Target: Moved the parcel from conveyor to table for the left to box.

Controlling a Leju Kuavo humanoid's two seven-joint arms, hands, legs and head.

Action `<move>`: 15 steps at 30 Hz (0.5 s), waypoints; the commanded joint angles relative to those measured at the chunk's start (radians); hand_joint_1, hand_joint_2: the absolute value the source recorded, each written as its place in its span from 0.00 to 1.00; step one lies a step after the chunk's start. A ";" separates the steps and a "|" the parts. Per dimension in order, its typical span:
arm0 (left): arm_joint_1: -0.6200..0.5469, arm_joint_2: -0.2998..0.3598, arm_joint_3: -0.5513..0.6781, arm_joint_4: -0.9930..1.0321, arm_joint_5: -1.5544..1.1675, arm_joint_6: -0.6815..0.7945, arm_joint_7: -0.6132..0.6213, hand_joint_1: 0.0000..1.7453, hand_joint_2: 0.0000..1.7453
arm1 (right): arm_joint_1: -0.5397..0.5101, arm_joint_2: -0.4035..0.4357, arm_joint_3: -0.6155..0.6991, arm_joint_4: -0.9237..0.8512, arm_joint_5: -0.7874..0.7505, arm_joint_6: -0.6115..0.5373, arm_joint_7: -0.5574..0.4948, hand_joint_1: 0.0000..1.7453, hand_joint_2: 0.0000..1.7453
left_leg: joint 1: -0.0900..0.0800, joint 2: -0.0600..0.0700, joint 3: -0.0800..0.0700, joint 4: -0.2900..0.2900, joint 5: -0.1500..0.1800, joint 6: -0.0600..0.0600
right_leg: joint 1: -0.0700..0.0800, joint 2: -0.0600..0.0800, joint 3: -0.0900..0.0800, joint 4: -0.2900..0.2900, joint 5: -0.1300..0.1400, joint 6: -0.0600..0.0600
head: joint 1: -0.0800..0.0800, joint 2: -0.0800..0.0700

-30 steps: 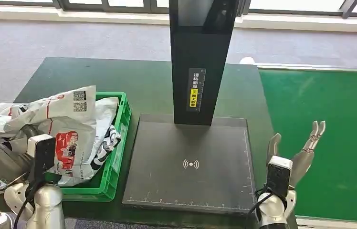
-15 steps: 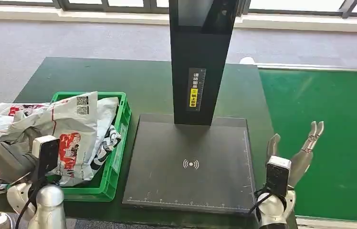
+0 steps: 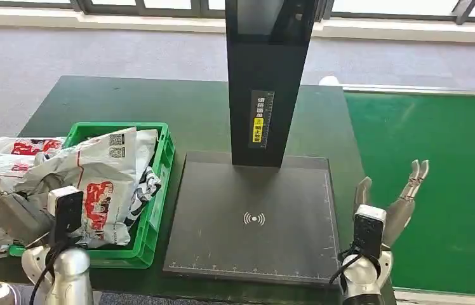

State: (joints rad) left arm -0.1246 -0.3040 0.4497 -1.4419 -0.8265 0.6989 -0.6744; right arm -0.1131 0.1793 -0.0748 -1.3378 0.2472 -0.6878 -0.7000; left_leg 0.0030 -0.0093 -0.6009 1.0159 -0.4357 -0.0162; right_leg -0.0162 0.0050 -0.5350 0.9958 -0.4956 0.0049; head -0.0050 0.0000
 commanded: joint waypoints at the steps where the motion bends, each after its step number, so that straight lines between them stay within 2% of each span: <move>1: -0.030 -0.018 -0.210 0.232 0.276 -0.161 -0.021 0.00 1.00 | -0.022 -0.014 -0.061 0.040 0.002 0.017 0.002 0.00 1.00 | -0.001 -0.006 0.002 -0.003 0.002 0.001 | 0.000 -0.008 0.004 -0.004 0.000 0.000 | 0.000 0.000; 6: -0.005 -0.006 -0.241 0.201 0.335 -0.225 -0.024 0.00 1.00 | -0.024 -0.014 -0.061 0.044 0.001 0.017 0.002 0.00 1.00 | -0.001 -0.002 0.002 -0.002 0.000 0.000 | -0.001 -0.002 0.005 -0.002 0.000 0.000 | 0.000 0.000; 15: -0.002 -0.004 -0.244 0.201 0.335 -0.227 -0.024 0.00 1.00 | -0.025 -0.014 -0.061 0.045 0.001 0.018 0.002 0.00 1.00 | -0.001 -0.003 0.002 -0.002 0.001 0.001 | 0.000 -0.002 0.005 -0.002 0.001 0.000 | 0.000 0.000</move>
State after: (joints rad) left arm -0.1543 -0.2991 0.2579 -1.2906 -0.4994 0.4753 -0.6992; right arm -0.1117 0.1781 -0.0995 -1.3375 0.2514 -0.6695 -0.7000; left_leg 0.0026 -0.0128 -0.6010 1.0159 -0.4352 -0.0156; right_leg -0.0164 0.0031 -0.5316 0.9958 -0.4951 0.0056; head -0.0050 -0.0004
